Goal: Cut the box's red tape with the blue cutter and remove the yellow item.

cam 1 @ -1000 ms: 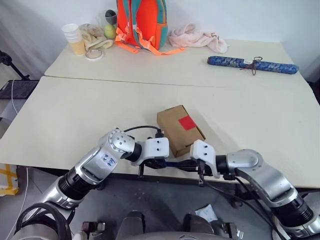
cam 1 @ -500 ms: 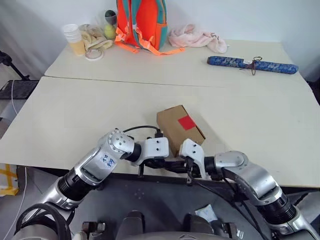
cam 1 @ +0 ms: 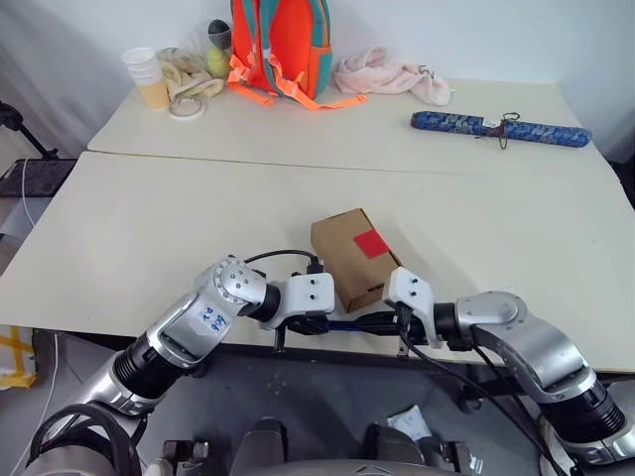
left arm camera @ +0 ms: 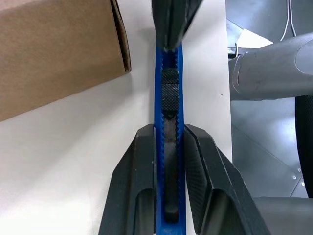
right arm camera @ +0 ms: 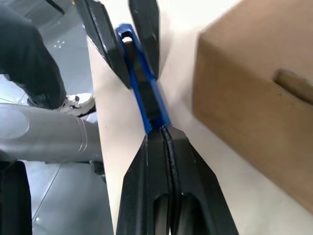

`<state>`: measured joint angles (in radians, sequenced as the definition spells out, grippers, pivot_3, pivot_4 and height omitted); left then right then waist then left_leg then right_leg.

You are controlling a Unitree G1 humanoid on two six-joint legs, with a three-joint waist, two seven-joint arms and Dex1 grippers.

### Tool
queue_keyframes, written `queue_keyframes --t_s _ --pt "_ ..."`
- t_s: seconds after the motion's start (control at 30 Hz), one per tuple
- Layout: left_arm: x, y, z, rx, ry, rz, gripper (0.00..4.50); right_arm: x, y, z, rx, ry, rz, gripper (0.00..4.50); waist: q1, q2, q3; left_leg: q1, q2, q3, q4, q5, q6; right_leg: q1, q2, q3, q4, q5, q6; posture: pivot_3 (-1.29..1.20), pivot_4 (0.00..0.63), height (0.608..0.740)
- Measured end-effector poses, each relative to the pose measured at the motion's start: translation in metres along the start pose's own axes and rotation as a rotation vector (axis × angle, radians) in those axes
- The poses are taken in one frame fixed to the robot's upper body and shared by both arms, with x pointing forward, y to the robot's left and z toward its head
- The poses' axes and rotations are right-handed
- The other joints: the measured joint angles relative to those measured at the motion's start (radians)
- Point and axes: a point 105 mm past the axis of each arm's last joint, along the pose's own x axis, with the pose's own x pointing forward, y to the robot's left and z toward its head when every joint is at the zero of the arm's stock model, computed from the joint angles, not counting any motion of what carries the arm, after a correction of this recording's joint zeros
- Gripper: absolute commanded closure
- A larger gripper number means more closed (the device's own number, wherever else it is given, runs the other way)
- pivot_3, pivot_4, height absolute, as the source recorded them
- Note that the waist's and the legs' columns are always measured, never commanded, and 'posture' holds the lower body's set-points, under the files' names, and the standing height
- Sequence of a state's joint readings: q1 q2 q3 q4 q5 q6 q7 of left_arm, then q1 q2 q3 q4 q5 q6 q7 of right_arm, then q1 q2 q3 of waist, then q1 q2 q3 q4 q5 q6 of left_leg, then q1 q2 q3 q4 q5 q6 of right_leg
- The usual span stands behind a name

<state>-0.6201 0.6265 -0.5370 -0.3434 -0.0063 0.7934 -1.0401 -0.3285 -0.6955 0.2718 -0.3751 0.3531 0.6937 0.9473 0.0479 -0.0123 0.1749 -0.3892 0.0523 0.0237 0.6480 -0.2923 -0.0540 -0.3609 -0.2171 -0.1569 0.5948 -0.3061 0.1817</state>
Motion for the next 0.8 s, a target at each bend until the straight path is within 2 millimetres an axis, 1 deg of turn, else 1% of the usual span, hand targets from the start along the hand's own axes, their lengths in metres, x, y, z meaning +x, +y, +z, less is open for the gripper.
queue_keyframes --t_s 0.17,0.33,0.6,0.7,0.8 --pt "0.0 0.0 0.0 -0.004 0.001 0.0 4.04 0.003 -0.001 0.001 -0.02 -0.007 0.012 4.47 0.0 0.0 0.0 0.0 0.0 0.0 0.0 0.0 0.0 0.0 0.0 0.0 0.0 0.0 0.0 0.0 0.15 0.74" --pt "0.0 0.0 0.0 -0.014 0.001 -0.001 4.04 0.02 0.003 0.008 -0.037 -0.036 0.042 4.47 -0.001 0.0 0.0 0.0 0.0 0.0 0.0 0.0 0.0 0.0 0.0 0.0 0.0 0.0 0.0 0.0 0.15 0.74" --pt "0.0 0.0 0.0 -0.018 0.004 -0.002 4.04 0.035 0.008 0.015 -0.03 -0.062 0.056 4.47 -0.002 0.001 -0.001 0.001 0.0 0.0 0.0 0.0 0.0 0.0 0.0 0.0 0.0 0.0 0.0 0.0 0.15 0.74" --pt "0.0 0.0 0.0 -0.011 -0.003 0.003 4.04 0.034 0.01 0.016 -0.004 -0.058 0.063 4.47 -0.001 0.001 -0.001 0.001 0.0 0.0 0.0 0.0 0.0 0.0 0.0 0.0 0.0 0.0 0.0 0.0 0.15 0.74" --pt "-0.001 -0.002 -0.002 -0.002 -0.025 0.017 4.04 0.026 0.018 0.016 0.087 -0.08 0.093 4.47 -0.001 0.001 -0.001 0.0 0.0 0.0 -0.001 0.0 0.0 0.0 0.0 0.0 0.0 0.0 0.0 0.0 0.15 0.74"
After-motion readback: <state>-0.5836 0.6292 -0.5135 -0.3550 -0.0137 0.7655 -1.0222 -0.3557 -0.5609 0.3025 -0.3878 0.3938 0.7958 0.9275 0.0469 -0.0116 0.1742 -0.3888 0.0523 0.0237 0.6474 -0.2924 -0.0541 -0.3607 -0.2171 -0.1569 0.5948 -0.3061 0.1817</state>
